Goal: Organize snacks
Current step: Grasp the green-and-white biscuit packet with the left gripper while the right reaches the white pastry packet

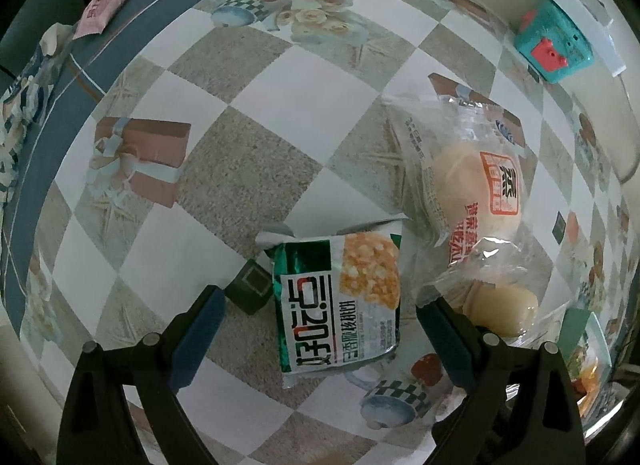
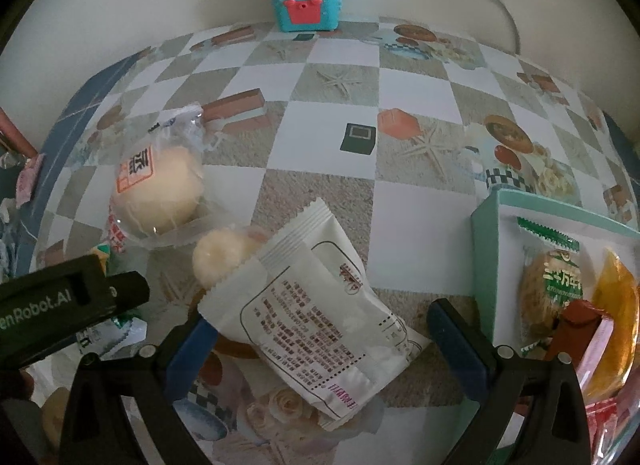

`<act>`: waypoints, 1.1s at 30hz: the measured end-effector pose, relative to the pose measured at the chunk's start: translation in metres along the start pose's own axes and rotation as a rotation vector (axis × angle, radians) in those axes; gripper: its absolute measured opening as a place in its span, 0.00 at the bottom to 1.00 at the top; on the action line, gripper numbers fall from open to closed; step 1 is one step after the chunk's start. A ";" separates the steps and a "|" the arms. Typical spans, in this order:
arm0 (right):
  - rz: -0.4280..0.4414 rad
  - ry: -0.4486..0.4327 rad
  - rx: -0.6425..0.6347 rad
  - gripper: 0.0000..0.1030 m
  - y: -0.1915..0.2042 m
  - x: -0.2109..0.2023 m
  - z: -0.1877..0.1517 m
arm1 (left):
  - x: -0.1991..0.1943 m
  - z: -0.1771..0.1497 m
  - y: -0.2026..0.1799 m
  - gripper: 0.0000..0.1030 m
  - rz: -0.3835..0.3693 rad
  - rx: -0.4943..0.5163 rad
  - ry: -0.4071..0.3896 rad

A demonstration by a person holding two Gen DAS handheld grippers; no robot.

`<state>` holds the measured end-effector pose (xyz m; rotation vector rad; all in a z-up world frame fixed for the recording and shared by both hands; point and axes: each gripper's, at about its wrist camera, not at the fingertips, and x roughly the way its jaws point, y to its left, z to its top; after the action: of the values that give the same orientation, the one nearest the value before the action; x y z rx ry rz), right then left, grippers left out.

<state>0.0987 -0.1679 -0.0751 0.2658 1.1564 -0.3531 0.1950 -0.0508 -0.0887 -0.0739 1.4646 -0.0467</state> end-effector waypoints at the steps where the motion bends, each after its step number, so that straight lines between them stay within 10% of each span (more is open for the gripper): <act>1: -0.004 -0.001 -0.004 1.00 0.001 0.000 -0.001 | -0.001 -0.001 -0.001 0.93 0.003 0.002 -0.002; 13: -0.024 -0.010 -0.017 0.88 0.000 -0.002 -0.002 | -0.004 -0.008 -0.011 0.93 0.037 0.024 -0.016; 21: -0.027 -0.007 -0.013 0.70 -0.006 -0.009 -0.006 | -0.018 -0.015 -0.008 0.52 0.032 0.025 -0.046; 33: -0.013 -0.001 0.020 0.68 -0.012 -0.028 -0.014 | -0.035 -0.030 0.007 0.50 0.028 0.010 -0.058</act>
<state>0.0722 -0.1703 -0.0546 0.2755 1.1550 -0.3766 0.1614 -0.0420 -0.0576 -0.0467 1.4068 -0.0286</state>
